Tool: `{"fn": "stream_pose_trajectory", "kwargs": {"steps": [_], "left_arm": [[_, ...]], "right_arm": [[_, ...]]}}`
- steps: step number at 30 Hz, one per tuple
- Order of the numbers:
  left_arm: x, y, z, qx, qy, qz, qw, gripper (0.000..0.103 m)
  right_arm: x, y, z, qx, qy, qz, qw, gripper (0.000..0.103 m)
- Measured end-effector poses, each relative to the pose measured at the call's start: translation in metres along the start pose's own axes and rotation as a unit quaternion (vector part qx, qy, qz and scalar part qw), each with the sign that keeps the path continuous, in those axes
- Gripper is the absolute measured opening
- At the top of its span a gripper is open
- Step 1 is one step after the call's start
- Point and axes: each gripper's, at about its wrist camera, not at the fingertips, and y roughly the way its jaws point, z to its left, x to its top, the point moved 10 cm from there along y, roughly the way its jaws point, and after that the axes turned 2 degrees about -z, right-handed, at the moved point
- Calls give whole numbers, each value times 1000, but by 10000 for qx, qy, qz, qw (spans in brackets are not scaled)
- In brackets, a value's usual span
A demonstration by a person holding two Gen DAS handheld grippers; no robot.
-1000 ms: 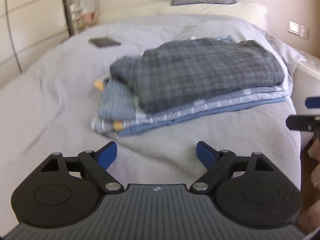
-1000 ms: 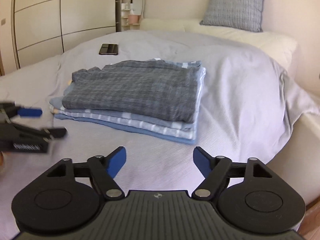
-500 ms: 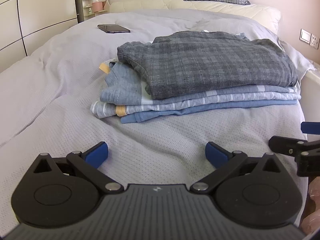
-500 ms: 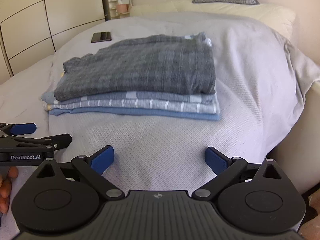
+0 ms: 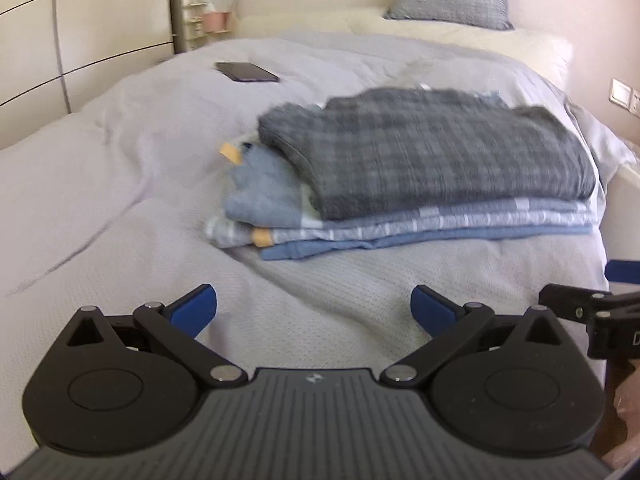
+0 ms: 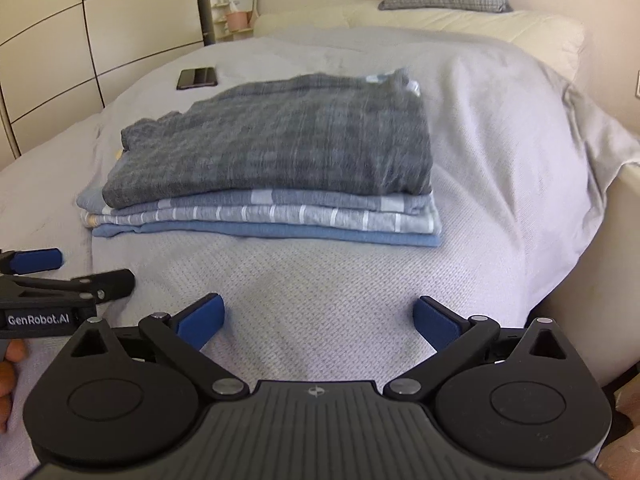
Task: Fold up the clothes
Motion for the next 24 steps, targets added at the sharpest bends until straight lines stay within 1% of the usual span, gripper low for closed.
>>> {"fn": "stream_pose_trajectory", "kwargs": {"steps": [7, 11, 18, 24], "left_arm": [[3, -45, -5, -171, -280, -5, 9995, 102], [0, -72, -13, -262, -188, -60, 9995, 102], [-6, -111, -21, -398, -297, -152, 9987, 102], [-8, -128, -31, -468, -96, -188, 9987, 102]], "right_arm": [[8, -35, 8, 7, 156, -111, 9998, 103], [10, -59, 12, -11, 206, -187, 9996, 103], [-5, -103, 12, -97, 265, -210, 9994, 103], [-17, -133, 11, -109, 350, -232, 9991, 103]]}}
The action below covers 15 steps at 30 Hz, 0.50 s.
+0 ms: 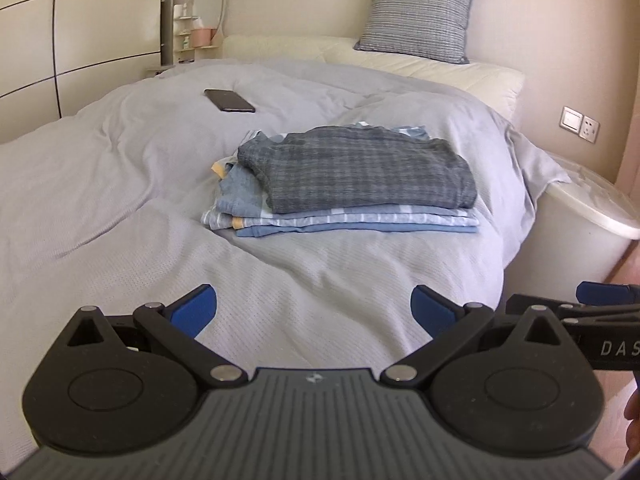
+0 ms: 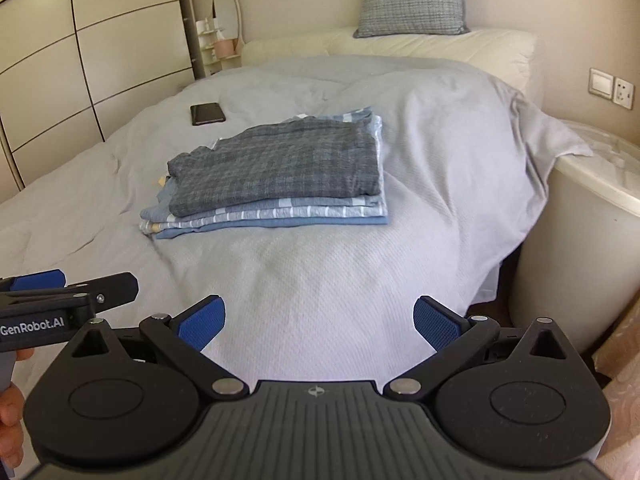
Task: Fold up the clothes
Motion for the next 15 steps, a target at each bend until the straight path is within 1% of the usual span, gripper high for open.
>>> {"fn": "stream_pose_trajectory", "kwargs": {"steps": [4, 8, 15], "left_arm": [[1, -7, -1, 69, 127, -60, 9999, 102], [3, -13, 2, 54, 87, -114, 9999, 102], [3, -20, 8, 89, 150, -108, 9998, 102]], "right_arm": [[-2, -14, 2, -5, 54, -65, 10000, 103], [3, -24, 7, -26, 67, -193, 9998, 103], [5, -31, 20, 8, -39, -249, 9997, 103]]}}
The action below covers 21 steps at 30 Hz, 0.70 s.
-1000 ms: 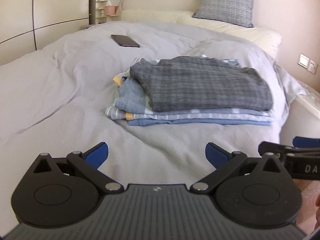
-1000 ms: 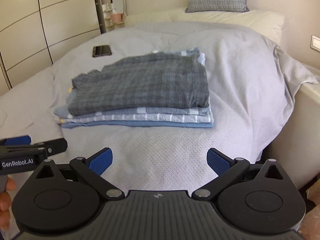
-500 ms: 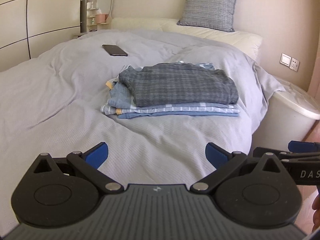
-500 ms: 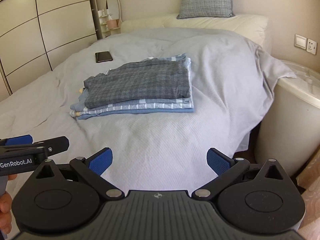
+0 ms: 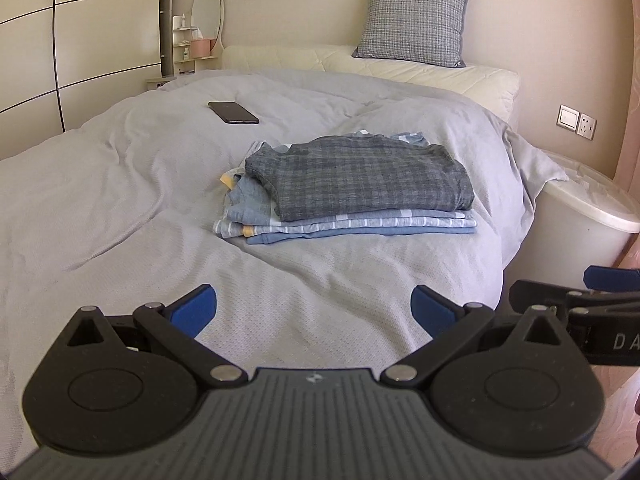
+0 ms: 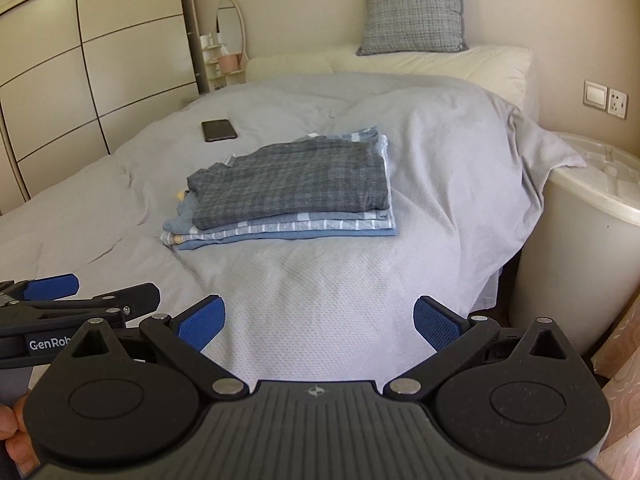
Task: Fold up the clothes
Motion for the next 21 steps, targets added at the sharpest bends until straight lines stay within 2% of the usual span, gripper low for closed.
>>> {"fn": "stream_pose_trajectory", "kwargs": {"steps": [21], "left_arm": [[4, -20, -5, 105, 163, -165, 9997, 102]], "right_arm": [[1, -20, -2, 50, 80, -138, 9999, 103]]}}
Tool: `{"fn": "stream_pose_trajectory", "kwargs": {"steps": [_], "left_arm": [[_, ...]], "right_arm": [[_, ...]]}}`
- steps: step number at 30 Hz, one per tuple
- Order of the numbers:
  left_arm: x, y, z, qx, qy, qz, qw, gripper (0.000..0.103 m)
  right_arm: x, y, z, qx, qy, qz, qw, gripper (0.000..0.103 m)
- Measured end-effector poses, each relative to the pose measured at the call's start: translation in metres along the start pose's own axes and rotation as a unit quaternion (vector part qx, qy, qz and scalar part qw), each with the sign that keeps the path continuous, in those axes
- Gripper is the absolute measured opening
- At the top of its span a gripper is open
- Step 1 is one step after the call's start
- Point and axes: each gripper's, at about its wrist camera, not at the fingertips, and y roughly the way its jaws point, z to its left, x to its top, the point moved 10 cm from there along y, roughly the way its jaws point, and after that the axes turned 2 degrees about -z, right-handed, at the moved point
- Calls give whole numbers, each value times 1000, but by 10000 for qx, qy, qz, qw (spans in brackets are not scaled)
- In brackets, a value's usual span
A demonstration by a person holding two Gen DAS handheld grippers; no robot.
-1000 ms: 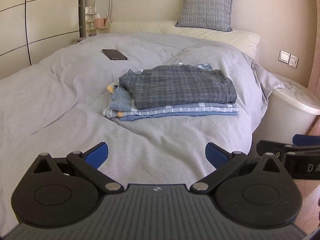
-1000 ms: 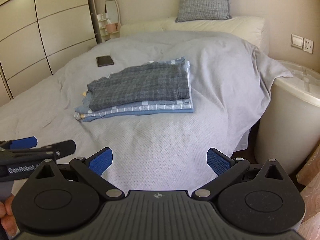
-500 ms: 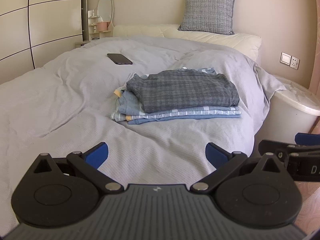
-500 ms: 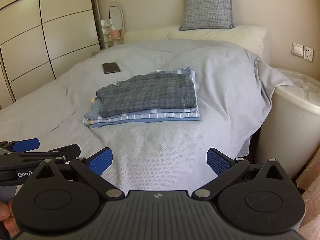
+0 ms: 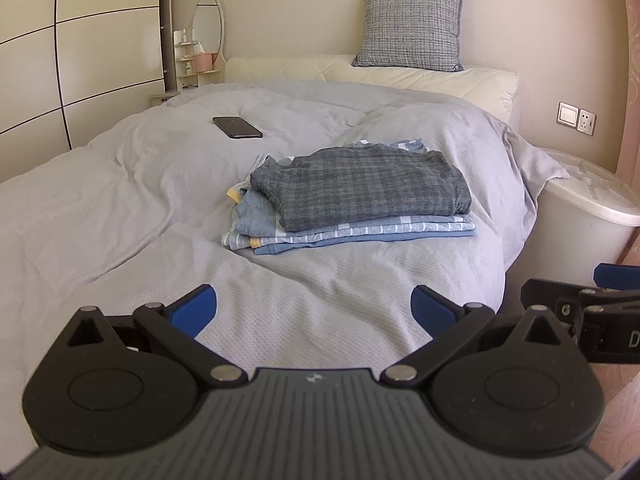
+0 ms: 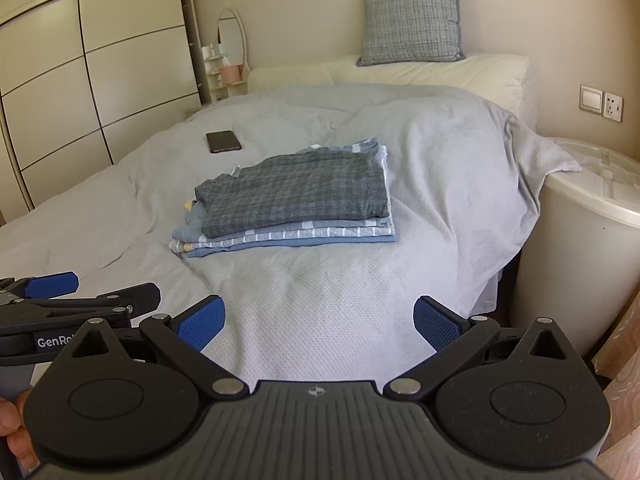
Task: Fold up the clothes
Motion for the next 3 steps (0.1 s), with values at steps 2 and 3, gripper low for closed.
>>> {"fn": "stream_pose_trajectory", "kwargs": {"steps": [2, 3], "left_arm": [[1, -3, -1, 24, -14, -35, 10000, 102], [1, -5, -2, 25, -11, -48, 10000, 102]], "right_arm": [[0, -3, -2, 4, 5, -17, 10000, 103], [1, -4, -3, 5, 7, -25, 10000, 103]]}}
